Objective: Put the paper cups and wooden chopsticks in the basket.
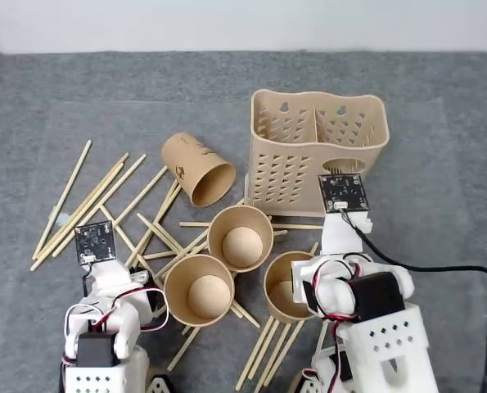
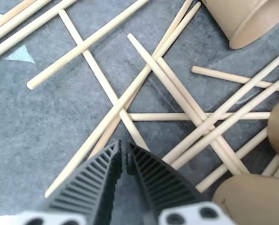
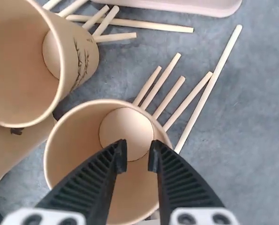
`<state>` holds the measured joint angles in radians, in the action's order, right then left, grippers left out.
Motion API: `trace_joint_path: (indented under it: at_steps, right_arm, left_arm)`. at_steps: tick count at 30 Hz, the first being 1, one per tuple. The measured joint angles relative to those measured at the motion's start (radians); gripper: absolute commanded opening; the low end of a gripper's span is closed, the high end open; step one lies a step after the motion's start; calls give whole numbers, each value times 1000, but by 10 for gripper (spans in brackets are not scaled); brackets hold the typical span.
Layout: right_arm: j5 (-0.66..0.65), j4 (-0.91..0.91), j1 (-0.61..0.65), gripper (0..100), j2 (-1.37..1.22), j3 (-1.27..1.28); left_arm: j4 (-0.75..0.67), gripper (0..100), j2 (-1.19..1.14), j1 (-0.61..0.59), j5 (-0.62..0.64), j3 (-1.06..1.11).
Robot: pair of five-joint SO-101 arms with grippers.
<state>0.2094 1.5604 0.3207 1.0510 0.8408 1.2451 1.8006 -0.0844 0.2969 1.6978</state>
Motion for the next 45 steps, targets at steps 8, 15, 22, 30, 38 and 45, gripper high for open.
trace_joint_path:
  at_steps: [8,15,22,30,38,45]
  right_arm:
    - [-98,32,2,91,60,-94]
    - [-135,64,-115,91,26,-98]
    - [-176,74,-161,91,-81,-97]
    - [-181,74,-160,85,-163,-98]
    - [-181,74,-161,14,-252,-98]
    - [-181,74,-166,8,-252,-103]
  left_arm:
    - [0,16,0,0,0,0]
    - [0,16,0,0,0,0]
    - [0,16,0,0,0,0]
    - [0,16,0,0,0,0]
    - [0,16,0,0,0,0]
    - [0,16,0,0,0,0]
